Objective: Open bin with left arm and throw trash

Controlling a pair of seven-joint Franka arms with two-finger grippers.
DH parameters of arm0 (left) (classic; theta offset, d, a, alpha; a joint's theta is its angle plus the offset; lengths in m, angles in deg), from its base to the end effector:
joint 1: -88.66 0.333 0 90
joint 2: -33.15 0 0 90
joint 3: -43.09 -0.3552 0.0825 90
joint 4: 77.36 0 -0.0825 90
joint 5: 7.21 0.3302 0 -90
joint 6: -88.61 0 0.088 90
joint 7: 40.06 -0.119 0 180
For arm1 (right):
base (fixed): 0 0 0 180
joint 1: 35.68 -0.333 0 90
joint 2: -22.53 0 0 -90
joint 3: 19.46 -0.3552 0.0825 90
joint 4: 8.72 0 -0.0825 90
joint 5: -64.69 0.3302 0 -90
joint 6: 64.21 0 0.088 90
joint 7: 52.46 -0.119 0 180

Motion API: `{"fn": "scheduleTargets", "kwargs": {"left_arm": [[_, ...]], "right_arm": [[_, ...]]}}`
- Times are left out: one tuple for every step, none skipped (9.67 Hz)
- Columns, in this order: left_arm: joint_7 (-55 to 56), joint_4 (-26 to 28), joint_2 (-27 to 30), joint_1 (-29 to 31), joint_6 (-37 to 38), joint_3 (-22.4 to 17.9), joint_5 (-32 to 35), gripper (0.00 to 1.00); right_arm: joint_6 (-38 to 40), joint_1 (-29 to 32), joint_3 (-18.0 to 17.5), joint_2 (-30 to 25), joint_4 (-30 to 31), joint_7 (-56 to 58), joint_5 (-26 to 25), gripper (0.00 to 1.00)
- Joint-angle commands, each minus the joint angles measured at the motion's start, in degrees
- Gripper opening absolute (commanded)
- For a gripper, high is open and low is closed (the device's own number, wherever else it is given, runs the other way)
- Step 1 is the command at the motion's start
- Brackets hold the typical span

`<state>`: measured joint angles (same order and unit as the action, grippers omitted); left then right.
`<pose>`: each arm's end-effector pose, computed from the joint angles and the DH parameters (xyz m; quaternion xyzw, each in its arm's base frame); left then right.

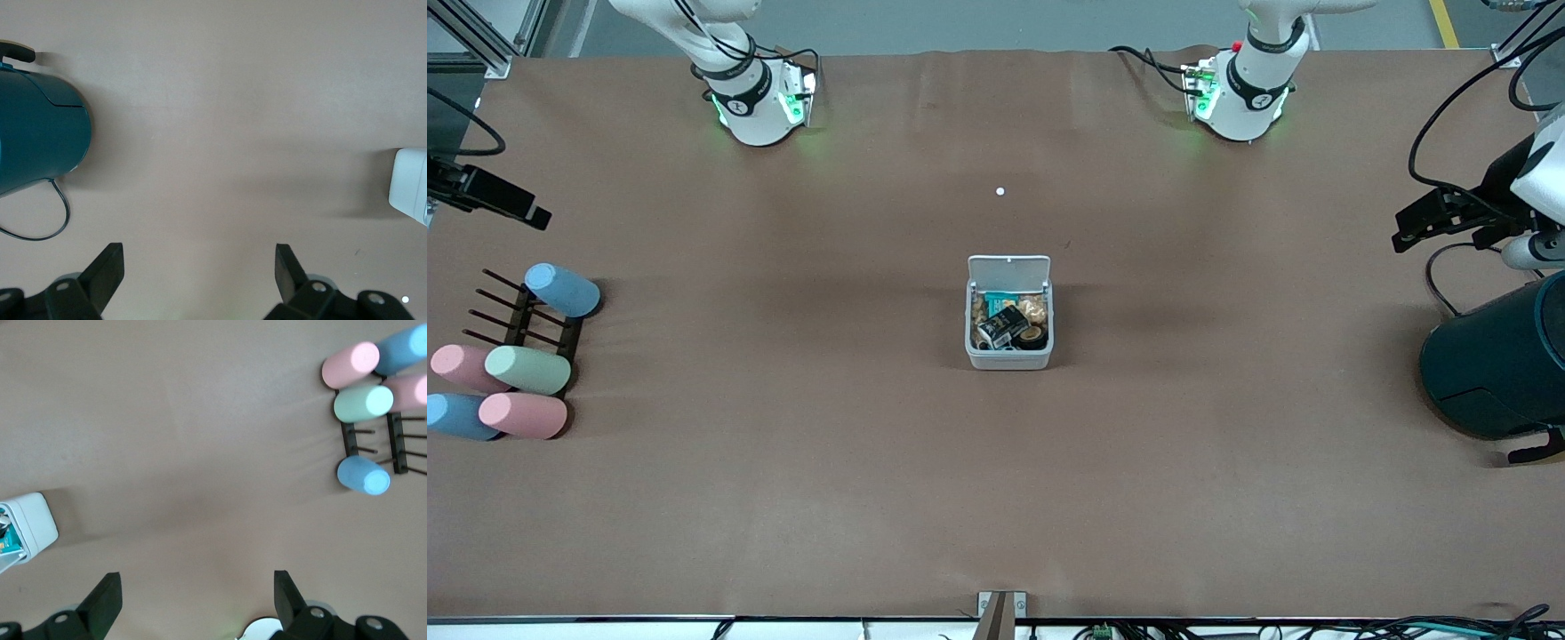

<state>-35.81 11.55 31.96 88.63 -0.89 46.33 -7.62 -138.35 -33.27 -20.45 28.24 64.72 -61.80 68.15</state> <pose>0.5061 -0.0294 0.6484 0.9999 0.0085 -0.0055 0.0038 0.5035 -0.0048 0.6954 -0.9948 0.0867 0.0457 0.0271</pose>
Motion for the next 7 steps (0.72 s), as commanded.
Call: {"fn": "scheduleTargets", "kwargs": {"left_arm": [[0.14,-0.32,-0.30,-0.23,0.47,-0.24,-0.56,1.00],[0.23,-0.32,-0.30,-0.32,0.47,-0.24,-0.64,1.00],[0.15,-0.32,-0.39,-0.24,0.47,-0.24,-0.73,1.00],[-0.12,-0.32,-0.39,-0.23,0.47,-0.16,-0.73,1.00],[-0.03,-0.32,-0.39,-0.32,0.38,-0.15,-0.73,1.00],[-0.29,-0.32,-0.39,-0.24,0.38,-0.15,-0.73,1.00],[-0.38,-0.32,-0.39,-0.23,0.47,-0.15,-0.82,1.00]], "right_arm": [[2.67,0.84,-0.41,-3.23,2.04,8.45,-1.09,1.00],[1.99,0.93,-0.41,-6.47,5.37,8.81,-1.26,1.00],[1.46,0.85,-0.50,-7.81,7.05,8.90,-1.26,1.00],[1.37,0.84,-0.50,-7.74,6.89,8.99,-1.35,1.00],[1.37,0.93,-0.50,-7.65,6.81,9.16,-1.44,1.00],[1.37,1.02,-0.50,-7.65,6.63,9.25,-1.44,1.00],[1.37,1.02,-0.50,-7.56,6.63,9.17,-1.53,1.00]]}}
